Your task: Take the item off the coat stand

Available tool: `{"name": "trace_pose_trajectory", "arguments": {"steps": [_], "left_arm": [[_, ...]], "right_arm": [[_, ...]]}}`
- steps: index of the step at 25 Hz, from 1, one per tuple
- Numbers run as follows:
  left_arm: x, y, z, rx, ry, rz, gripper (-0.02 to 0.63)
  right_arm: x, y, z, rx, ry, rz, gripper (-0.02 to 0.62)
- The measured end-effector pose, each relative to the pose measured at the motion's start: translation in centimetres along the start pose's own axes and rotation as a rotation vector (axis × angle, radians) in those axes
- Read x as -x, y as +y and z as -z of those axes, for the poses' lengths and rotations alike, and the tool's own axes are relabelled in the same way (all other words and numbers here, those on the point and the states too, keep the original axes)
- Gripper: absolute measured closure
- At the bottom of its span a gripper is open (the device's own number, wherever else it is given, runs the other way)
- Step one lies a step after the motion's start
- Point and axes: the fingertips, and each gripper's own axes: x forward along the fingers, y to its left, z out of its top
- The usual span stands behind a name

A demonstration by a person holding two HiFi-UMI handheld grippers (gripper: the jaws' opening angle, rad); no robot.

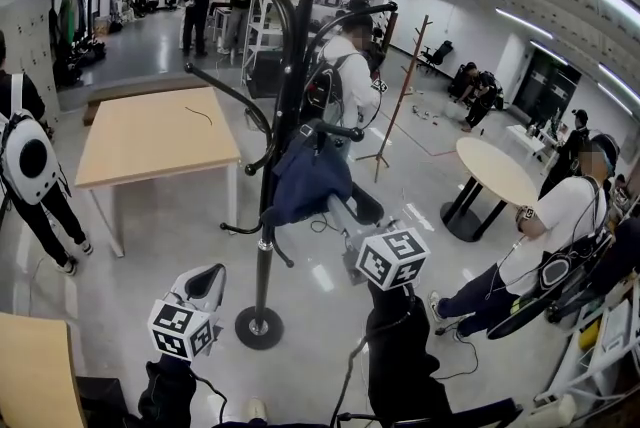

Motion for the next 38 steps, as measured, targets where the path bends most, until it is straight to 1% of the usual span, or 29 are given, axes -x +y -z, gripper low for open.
{"name": "trace_pose_trajectory", "arguments": {"steps": [4,13,21,34,38], "left_arm": [[0.1,0.2,0.0,0.004,-0.002,-0.003,0.603],[-0.5,0.9,-0.2,0.003,-0.001,0.0,0.603],[0.2,0.8,-0.2,0.006,-0.008,-0.007,0.603],[0.2,1.6,0.1,0.012,-0.011,-0.016,0.603],[0.4,1.3,0.1,0.012,-0.012,-0.012,0.603]], "right_arm": [[-0.1,0.0,0.0,0.001,0.005,0.005,0.449],[-1.0,-0.3,0.0,0.023,0.01,0.029,0.493],[-0.4,-0.5,-0.3,0.022,0.005,0.051,0.541],[-0.7,-0.3,-0.3,0.056,0.0,0.053,0.554],[-0.4,-0.2,-0.7,0.055,-0.007,0.057,0.554]]}}
